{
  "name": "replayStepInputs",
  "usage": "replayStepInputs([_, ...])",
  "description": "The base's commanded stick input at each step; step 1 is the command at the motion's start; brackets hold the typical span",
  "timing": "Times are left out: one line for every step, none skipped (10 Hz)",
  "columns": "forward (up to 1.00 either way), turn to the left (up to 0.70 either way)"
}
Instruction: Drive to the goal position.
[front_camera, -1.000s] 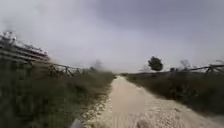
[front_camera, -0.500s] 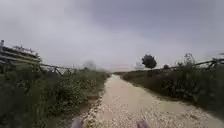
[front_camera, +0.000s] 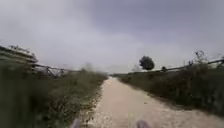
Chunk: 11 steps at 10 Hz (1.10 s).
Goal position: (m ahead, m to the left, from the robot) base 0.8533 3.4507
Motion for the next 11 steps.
replayStepInputs([1.00,0.00])
replayStepInputs([1.00,0.00])
replayStepInputs([1.00,0.00])
replayStepInputs([0.99,0.00])
replayStepInputs([1.00,0.00])
replayStepInputs([1.00,0.00])
replayStepInputs([1.00,0.00])
replayStepInputs([1.00,0.00])
replayStepInputs([1.00,0.00])
replayStepInputs([1.00,0.00])
replayStepInputs([1.00,0.00])
